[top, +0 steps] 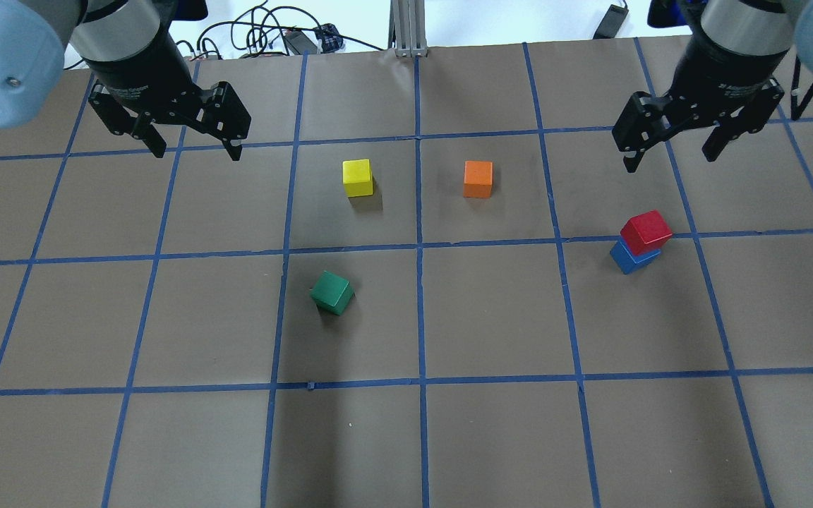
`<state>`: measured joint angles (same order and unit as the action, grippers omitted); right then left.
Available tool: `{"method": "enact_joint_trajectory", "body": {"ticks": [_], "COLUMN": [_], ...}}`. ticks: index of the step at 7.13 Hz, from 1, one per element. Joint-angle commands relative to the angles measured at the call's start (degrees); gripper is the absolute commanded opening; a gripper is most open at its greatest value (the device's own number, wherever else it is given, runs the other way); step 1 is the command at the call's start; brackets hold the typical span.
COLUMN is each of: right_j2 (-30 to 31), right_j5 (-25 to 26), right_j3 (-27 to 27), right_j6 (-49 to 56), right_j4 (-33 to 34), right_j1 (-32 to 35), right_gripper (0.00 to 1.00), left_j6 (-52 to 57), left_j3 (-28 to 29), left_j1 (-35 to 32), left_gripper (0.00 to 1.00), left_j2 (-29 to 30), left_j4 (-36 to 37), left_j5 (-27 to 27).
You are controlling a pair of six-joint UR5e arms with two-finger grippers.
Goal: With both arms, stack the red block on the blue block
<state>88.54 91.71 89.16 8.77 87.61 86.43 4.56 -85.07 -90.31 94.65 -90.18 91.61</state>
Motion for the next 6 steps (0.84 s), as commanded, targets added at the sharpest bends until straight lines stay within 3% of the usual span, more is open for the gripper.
{"method": "enact_joint_trajectory", "body": {"ticks": [1,6], "right_j2": [0.1,0.8], "right_j5": [-3.4,-3.7], "right_j3": [-0.2,0.6], "right_j6": [-3.4,-6.7], "right_j4": [-0.4,-0.3], "right_j1": [3.6,4.8], "right_gripper": [1.00,1.00], "left_j6": [0.0,0.0], "left_j3": [0.0,0.0], "left_j1": [0.0,0.0], "left_gripper": [1.00,1.00], "left_j2": [0.0,-0.2], "left_j4": [0.0,0.0], "left_j5": [0.0,0.0]}}
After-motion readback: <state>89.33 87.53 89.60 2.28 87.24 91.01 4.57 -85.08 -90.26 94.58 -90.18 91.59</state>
